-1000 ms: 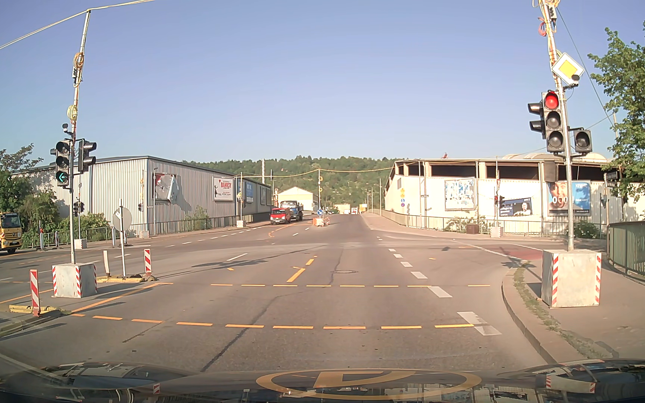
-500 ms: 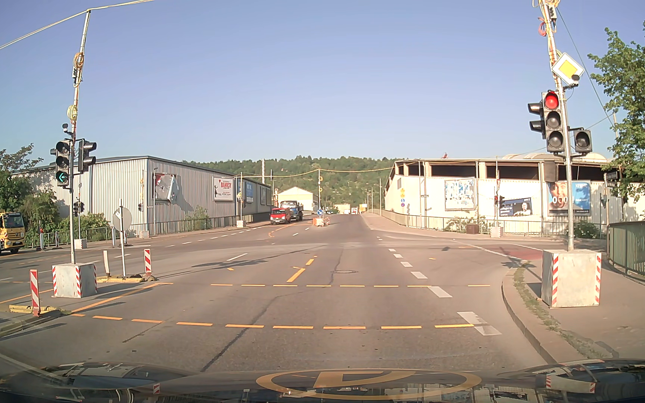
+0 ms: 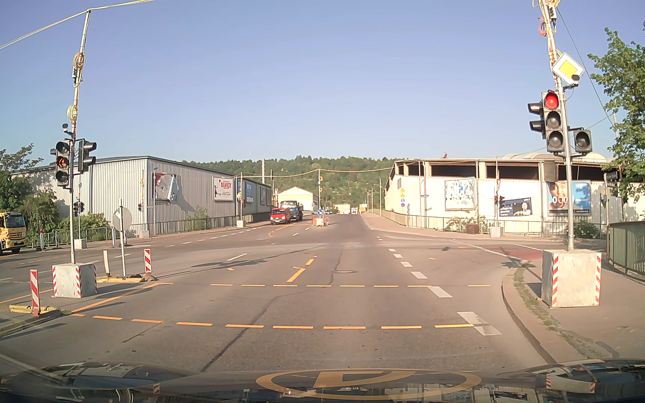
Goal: Follow the waypoints while adhering to traffic rules and regulations
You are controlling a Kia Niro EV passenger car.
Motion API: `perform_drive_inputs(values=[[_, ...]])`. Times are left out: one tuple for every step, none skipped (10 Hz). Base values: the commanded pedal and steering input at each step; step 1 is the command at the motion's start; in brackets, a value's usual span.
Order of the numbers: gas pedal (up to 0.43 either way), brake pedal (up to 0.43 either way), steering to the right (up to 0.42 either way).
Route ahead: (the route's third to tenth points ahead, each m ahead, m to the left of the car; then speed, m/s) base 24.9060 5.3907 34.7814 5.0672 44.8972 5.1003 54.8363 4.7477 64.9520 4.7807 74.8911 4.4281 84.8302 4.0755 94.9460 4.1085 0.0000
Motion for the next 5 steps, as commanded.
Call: perform_drive_inputs(values=[[0.0,0.299,-0.003],[0.0,0.299,-0.003],[0.0,0.299,-0.003],[0.0,0.299,-0.003],[0.0,0.299,-0.003]])
